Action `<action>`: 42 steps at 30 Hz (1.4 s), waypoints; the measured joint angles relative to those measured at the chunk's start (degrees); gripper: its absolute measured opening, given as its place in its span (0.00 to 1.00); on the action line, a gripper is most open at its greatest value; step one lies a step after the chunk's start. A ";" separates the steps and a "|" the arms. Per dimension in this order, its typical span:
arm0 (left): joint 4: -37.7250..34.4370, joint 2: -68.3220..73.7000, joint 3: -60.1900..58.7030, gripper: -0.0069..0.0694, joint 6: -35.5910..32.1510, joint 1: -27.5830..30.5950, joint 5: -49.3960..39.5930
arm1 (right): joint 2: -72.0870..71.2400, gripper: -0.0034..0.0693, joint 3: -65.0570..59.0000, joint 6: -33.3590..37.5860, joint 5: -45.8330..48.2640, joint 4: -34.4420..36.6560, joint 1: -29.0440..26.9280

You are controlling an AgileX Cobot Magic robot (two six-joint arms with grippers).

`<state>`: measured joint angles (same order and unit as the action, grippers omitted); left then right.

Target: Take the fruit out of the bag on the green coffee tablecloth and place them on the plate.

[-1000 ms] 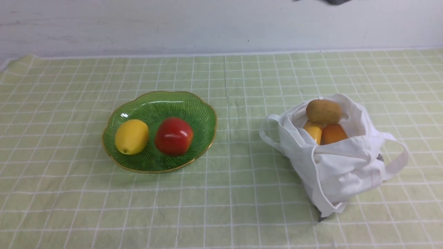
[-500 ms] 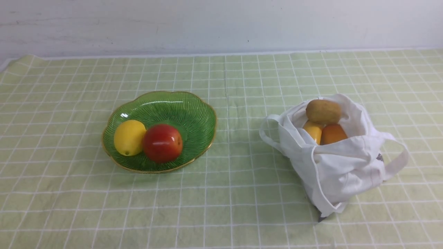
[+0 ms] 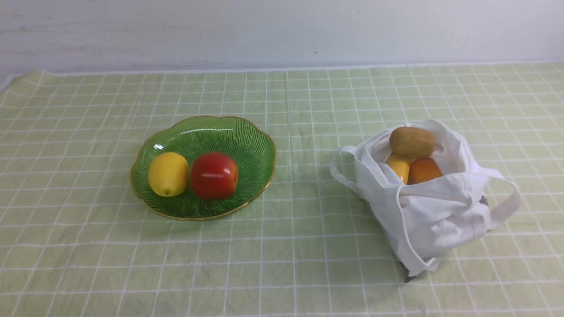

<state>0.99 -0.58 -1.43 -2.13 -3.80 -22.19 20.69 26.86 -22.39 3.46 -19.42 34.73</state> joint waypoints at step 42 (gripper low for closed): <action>0.00 -0.06 0.00 0.08 0.00 -0.19 0.00 | -21.12 0.03 -28.22 31.60 18.23 27.58 -35.94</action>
<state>0.99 -0.64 -1.43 -2.13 -3.99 -22.19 -0.43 -1.35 9.21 21.69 8.15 -1.21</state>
